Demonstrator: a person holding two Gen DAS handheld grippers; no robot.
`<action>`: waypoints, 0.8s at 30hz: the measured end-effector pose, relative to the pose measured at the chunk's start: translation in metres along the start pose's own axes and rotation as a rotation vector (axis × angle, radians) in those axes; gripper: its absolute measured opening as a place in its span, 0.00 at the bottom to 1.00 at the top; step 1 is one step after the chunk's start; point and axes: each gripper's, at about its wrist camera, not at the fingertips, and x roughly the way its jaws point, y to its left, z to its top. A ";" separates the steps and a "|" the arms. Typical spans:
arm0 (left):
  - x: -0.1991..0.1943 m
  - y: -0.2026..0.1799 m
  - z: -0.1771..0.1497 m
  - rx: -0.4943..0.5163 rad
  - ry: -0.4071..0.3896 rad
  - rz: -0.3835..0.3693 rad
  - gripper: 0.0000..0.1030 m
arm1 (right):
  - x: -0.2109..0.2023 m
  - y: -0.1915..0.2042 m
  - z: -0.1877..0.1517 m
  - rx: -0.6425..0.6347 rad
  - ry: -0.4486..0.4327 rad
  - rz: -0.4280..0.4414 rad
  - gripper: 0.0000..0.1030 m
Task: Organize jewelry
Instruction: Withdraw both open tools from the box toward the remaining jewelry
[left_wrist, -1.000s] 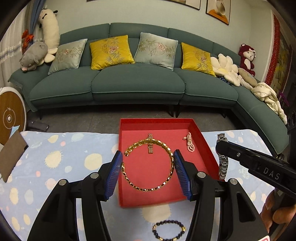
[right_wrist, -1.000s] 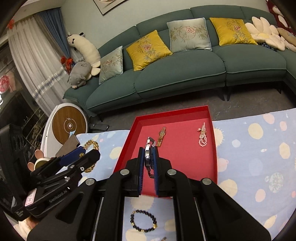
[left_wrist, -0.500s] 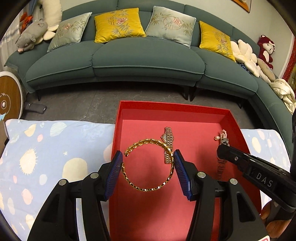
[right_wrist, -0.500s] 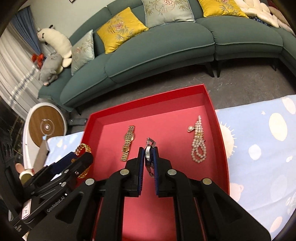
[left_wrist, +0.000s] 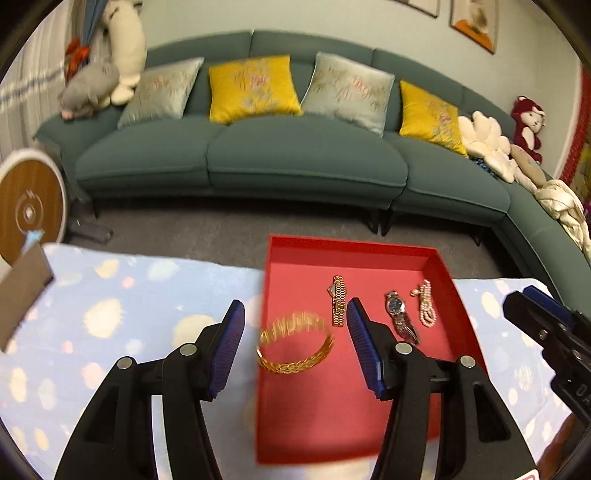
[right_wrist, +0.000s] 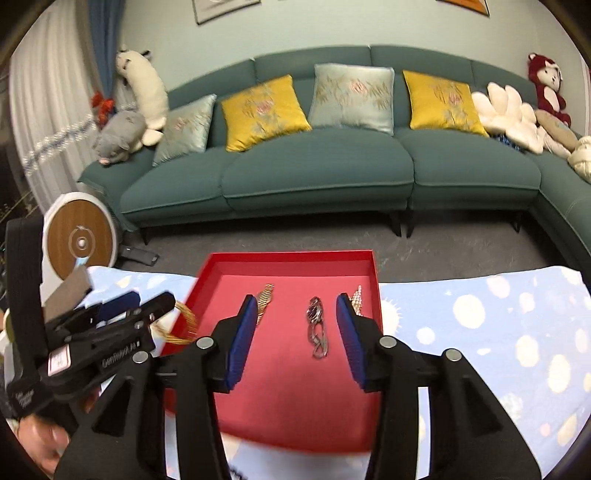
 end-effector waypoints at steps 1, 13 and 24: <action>-0.015 0.000 -0.003 0.013 -0.017 0.001 0.60 | -0.017 0.001 -0.005 -0.009 -0.007 0.009 0.42; -0.143 0.010 -0.099 0.061 -0.051 0.070 0.71 | -0.142 0.023 -0.092 -0.008 -0.042 0.042 0.68; -0.138 0.024 -0.155 -0.011 0.047 0.045 0.71 | -0.141 0.021 -0.142 -0.028 0.040 0.033 0.68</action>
